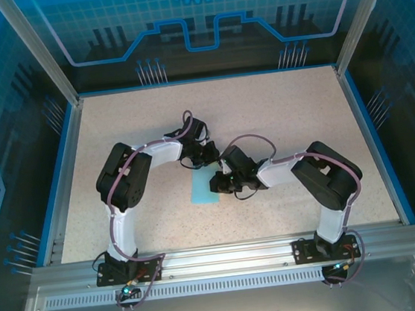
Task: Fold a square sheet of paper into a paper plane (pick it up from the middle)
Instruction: First fold in half a square sheet of paper at the center of the table.
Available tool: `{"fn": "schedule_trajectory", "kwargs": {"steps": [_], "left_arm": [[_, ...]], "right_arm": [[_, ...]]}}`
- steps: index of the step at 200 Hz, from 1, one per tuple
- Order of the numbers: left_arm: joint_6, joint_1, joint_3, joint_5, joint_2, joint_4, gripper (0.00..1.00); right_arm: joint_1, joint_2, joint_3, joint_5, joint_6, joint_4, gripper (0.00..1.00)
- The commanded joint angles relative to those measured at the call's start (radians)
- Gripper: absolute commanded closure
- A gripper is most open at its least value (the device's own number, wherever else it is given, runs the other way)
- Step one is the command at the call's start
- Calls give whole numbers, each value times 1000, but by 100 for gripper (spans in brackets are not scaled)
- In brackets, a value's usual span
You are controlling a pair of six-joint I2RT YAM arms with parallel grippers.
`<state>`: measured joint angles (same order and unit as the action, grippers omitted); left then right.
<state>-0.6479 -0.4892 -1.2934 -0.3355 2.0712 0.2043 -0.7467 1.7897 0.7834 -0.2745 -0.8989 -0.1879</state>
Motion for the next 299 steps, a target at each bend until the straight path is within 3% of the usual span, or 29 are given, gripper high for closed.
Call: {"fn": "schedule_trajectory", "kwargs": {"steps": [1, 142, 187, 225, 260, 299], "left_arm": [[11, -1, 4, 92, 48, 40, 93], [21, 6, -4, 73, 26, 34, 93], [27, 6, -43, -28, -72, 32, 85], [-11, 6, -2, -27, -197, 4, 74], [-92, 1, 165, -21, -289, -78, 79], [-171, -37, 348, -19, -384, -150, 88]], "right_arm": [[-52, -15, -60, -64, -2, 132, 89], [-49, -123, -149, -90, 4, 158, 88], [40, -319, -128, -61, 24, 156, 86], [172, -399, -114, -29, 79, 216, 85], [253, -363, -46, -75, 143, 239, 84], [252, -175, 90, -169, 170, 216, 85]]}}
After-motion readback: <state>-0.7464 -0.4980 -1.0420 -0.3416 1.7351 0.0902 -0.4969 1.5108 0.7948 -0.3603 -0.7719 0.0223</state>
